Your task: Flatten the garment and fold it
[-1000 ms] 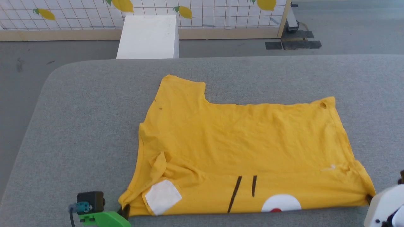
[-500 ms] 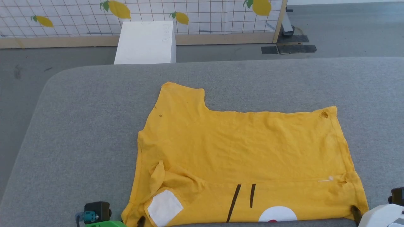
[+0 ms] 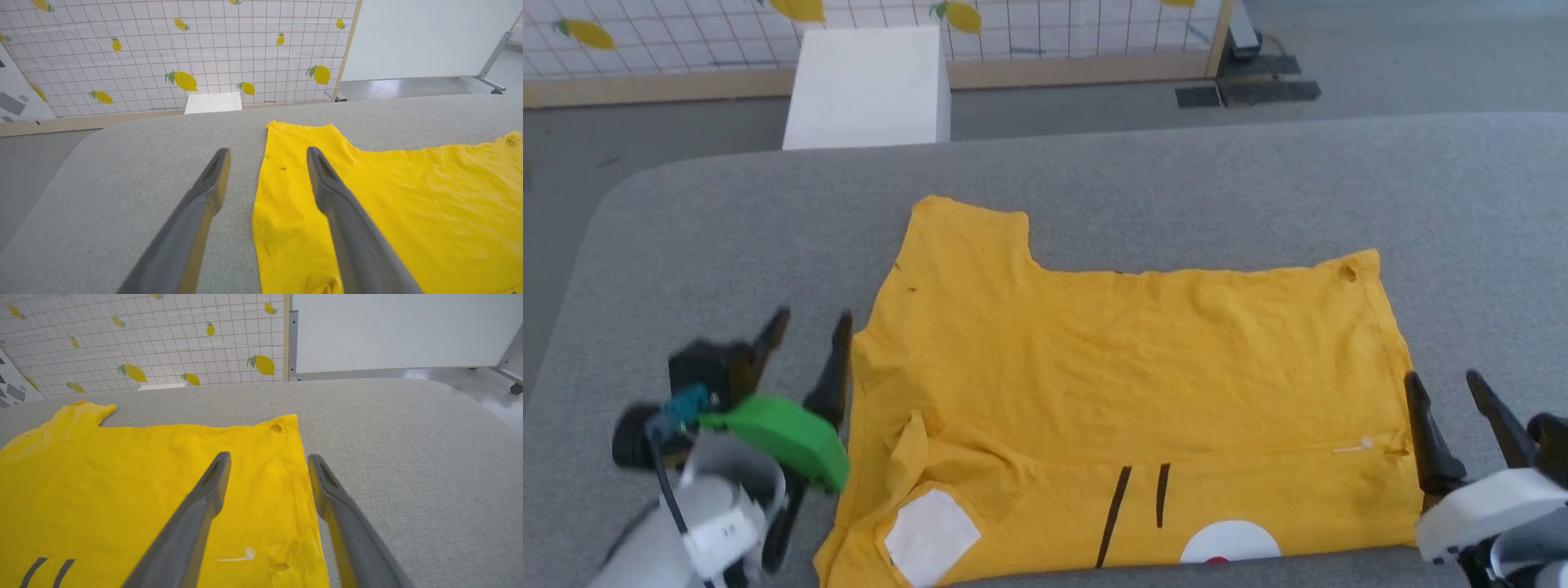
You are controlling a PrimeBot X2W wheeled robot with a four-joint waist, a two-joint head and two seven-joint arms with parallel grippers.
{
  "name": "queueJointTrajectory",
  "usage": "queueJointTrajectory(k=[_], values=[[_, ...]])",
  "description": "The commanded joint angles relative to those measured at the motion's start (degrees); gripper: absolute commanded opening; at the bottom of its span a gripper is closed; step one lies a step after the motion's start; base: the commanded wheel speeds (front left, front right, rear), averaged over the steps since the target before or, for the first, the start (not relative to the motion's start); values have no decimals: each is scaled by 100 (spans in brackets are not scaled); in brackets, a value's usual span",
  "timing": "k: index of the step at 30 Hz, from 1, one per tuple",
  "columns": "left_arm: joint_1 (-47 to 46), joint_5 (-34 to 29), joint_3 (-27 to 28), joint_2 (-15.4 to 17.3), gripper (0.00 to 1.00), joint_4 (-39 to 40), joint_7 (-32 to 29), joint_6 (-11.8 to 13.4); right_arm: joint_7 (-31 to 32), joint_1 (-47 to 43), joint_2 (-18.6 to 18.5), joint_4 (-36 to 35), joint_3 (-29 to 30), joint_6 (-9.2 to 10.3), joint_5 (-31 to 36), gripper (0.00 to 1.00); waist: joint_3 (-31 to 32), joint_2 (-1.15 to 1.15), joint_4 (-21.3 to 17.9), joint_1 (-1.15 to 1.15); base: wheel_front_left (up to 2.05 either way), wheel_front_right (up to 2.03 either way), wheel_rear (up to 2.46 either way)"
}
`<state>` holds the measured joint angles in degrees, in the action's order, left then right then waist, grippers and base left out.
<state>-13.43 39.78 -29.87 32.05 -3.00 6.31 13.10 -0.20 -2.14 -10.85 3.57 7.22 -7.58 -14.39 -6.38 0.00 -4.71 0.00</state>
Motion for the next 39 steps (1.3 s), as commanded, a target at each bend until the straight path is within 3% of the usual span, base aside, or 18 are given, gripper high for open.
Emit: queueJointTrajectory(k=[1,8,13,23,33,34,35,37,39], values=[[-354,-131,15,6,100,-141,116,-125,-200,165,-114,-82,-193,9,-35,100,-279,0,-133,0,0,0,0],[-2140,-421,-103,-170,100,-1189,38,-757,-807,670,-231,-295,-735,9,12,100,-1054,0,-402,0,0,0,0],[-3319,-372,-83,-440,100,-2152,-405,-911,-902,961,12,-350,-930,9,94,100,-1561,0,-673,0,0,0,0],[-4734,52,1,-693,100,-3718,-2237,-705,-931,1422,225,-414,-1211,9,82,100,-2250,0,-1215,0,0,0,0],[-4945,-192,-574,-402,100,-4083,-4152,-430,-916,1393,357,-396,-1077,9,129,100,-2354,0,-1318,0,0,0,0],[-4930,-198,-600,-379,94,-4051,-4256,-403,-907,1399,366,-399,-1075,9,136,100,-2351,0,-1315,0,0,0,0],[-4906,-188,-607,-358,29,-3997,-4339,-369,-883,1413,368,-399,-1084,9,147,100,-2349,0,-1310,0,0,0,0],[-4834,-145,-634,-330,0,-3900,-4530,-355,-810,1470,355,-390,-1089,9,159,100,-2339,0,-1296,0,0,0,0],[-4780,-90,-636,-314,0,-3756,-4673,-337,-684,1605,285,-375,-1099,9,194,100,-2339,0,-1276,0,0,0,0]])
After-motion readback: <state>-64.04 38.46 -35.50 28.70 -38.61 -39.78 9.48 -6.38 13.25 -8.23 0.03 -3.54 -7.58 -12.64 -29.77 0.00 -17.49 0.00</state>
